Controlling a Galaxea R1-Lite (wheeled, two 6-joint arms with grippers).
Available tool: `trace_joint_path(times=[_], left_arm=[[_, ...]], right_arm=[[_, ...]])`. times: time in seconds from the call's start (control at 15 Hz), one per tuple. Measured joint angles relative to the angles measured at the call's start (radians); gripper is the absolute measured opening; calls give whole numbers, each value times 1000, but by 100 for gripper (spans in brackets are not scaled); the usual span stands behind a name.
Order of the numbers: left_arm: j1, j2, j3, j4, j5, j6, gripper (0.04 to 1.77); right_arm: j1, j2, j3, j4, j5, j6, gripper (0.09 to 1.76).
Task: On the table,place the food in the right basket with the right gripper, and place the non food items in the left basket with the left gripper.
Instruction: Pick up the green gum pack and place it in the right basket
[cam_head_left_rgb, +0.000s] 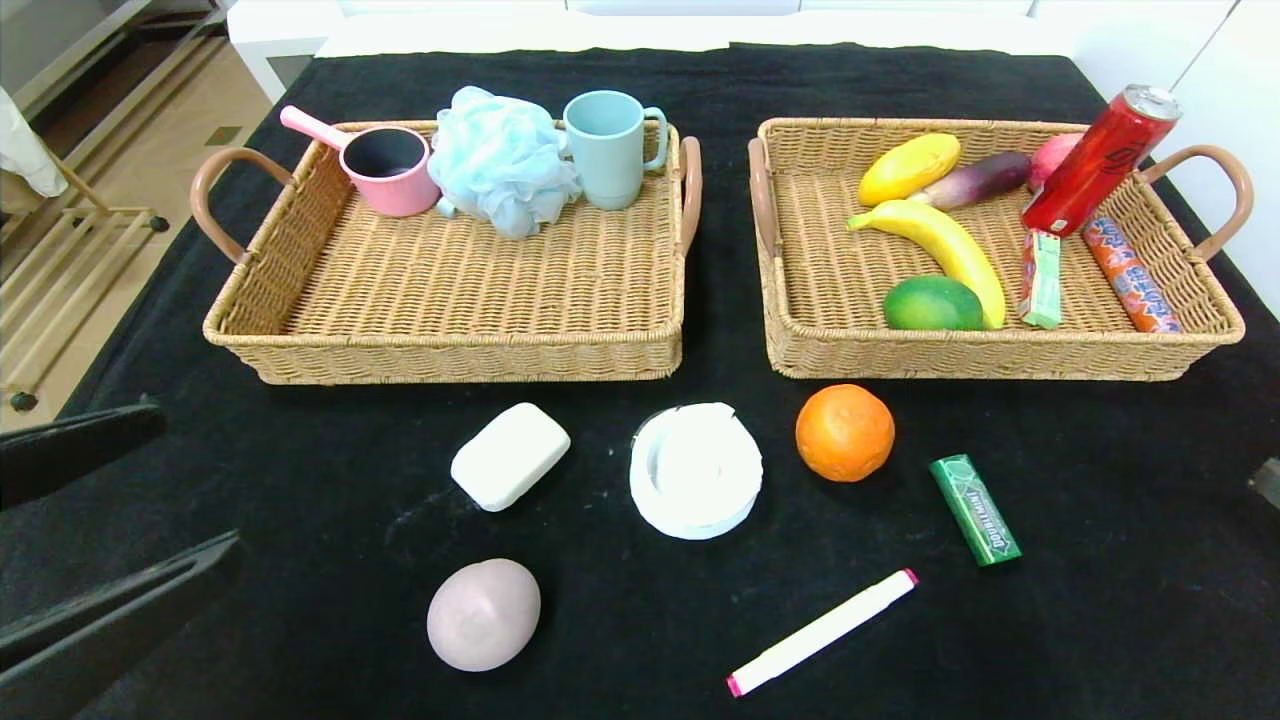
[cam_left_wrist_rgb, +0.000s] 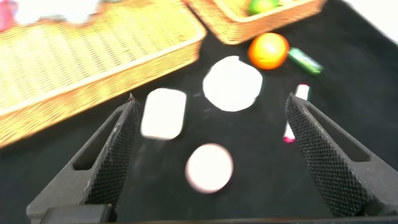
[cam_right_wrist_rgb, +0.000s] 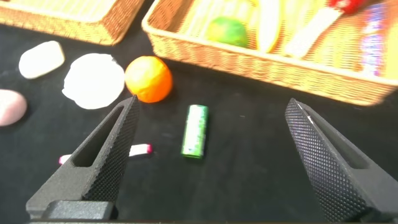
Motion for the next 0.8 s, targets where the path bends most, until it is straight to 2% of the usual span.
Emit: trace_joint_path(times=[0.33, 0.47, 0.8], left_arm=[[-82, 169, -90, -9, -27, 32, 172], [-124, 203, -87, -6, -31, 33, 172], [-141, 240, -65, -11, -22, 26, 172]], right_arm=[[233, 165, -62, 2, -159, -2, 171], [269, 232, -87, 1, -175, -3, 171], [284, 289, -98, 29, -178, -2, 171]])
